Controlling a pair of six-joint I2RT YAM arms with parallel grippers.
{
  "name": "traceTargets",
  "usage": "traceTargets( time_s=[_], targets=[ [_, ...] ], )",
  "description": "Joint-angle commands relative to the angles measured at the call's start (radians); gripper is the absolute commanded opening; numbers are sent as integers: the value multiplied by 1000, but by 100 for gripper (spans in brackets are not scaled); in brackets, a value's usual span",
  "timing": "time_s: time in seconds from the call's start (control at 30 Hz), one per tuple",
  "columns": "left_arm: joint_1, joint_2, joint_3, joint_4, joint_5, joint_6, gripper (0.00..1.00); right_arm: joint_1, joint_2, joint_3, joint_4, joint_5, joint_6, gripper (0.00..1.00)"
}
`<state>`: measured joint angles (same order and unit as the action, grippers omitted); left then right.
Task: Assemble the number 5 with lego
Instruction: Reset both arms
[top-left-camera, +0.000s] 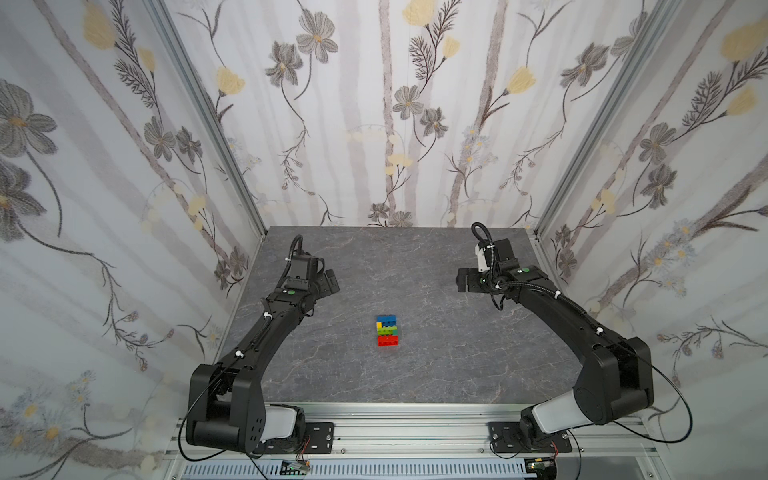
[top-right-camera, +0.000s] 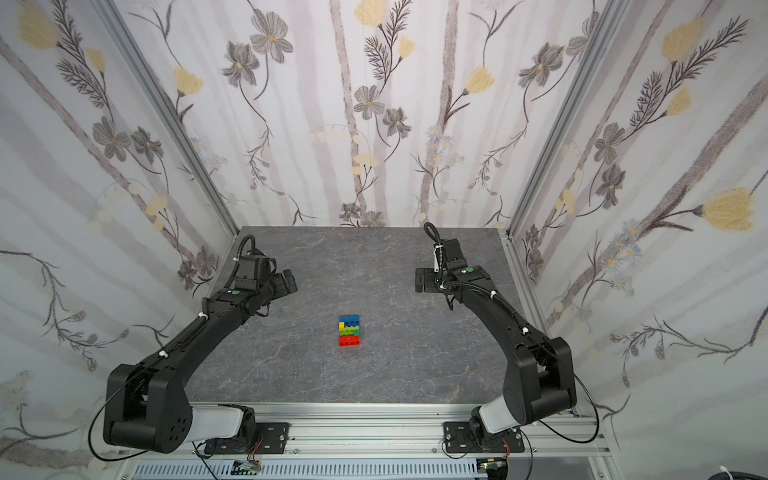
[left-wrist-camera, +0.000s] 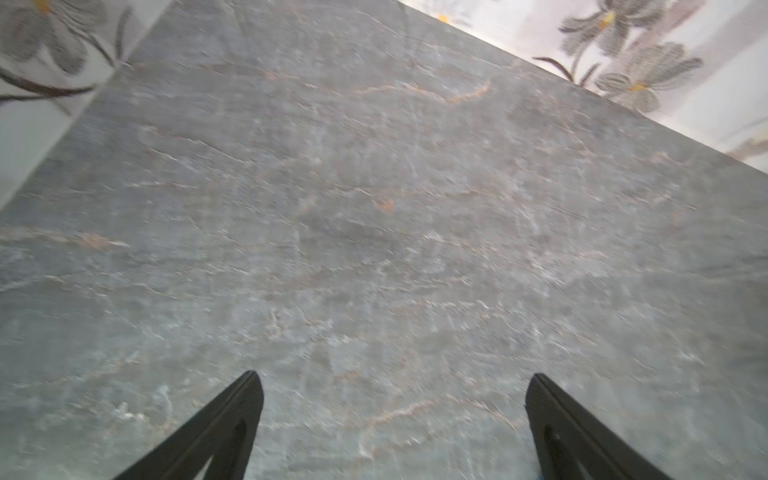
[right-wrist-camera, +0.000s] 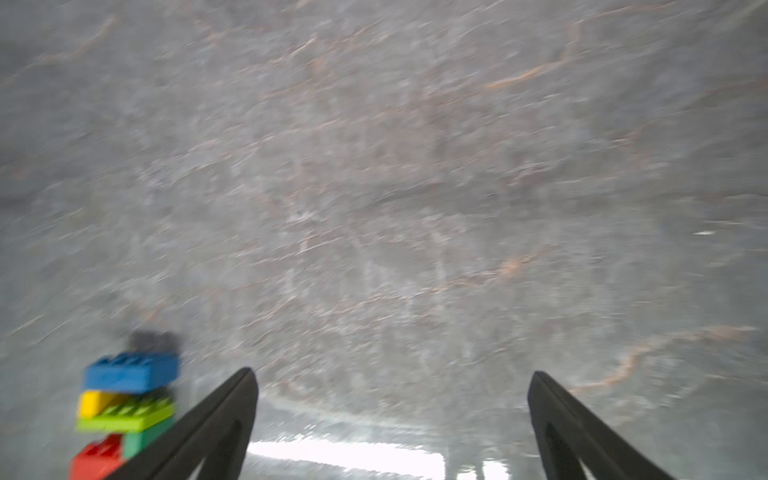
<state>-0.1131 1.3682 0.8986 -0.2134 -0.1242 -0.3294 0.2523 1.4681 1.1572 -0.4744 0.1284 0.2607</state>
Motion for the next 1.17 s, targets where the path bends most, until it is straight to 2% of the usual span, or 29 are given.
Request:
traceTargets(
  time_s=[0.0,0.07,0.13,0.27,0.37,0.47,0.5,0.53,0.57,0.6,0.63,0.67,0.8,0.83,0.87,0.9,0.93,1.13],
  targets=[
    [65,42,-66,214,-66,98,100,-34,-93,-168,244,261,-129,100],
    [98,93,-80,263,-51,115,100,-48,-153,-321,421,301,-211,100],
    [105,134,-91,305,-53,155,100,-58,-170,-413,516,323,-259,100],
    [104,185,-153,455,-75,221,100,-77,-118,-555,737,316,-261,100],
    [112,190,-284,704,-57,253,100,-78,-75,-687,1041,234,-284,100],
    [110,175,-341,799,39,294,100,-84,-7,-707,1151,146,-313,100],
    [113,159,-393,880,91,307,100,-99,-14,-722,1155,95,-313,100],
    [117,168,-473,1023,120,308,100,-116,23,-768,1263,55,-310,100],
    [115,219,-532,1205,74,302,100,-119,44,-789,1362,66,-310,100],
    [114,183,-501,1061,56,288,100,-117,23,-767,1295,64,-309,100],
    [100,206,-500,1119,31,310,100,-111,6,-751,1217,69,-313,100],
    [96,194,-498,1079,27,306,100,-99,26,-773,1300,87,-326,100],
    [95,206,-507,1125,23,310,100,-79,6,-774,1270,122,-333,100],
    [95,189,-497,1076,26,306,100,-79,16,-772,1275,111,-338,100],
    [95,203,-504,1123,22,311,100,-83,23,-757,1261,93,-339,100],
    [95,192,-500,1082,25,307,100,-94,20,-748,1236,50,-342,100],
    [95,198,-504,1113,22,310,100,-106,25,-740,1226,-8,-352,100],
    [73,194,-509,1107,-13,322,100,-112,14,-745,1225,-24,-349,100]
  ],
)
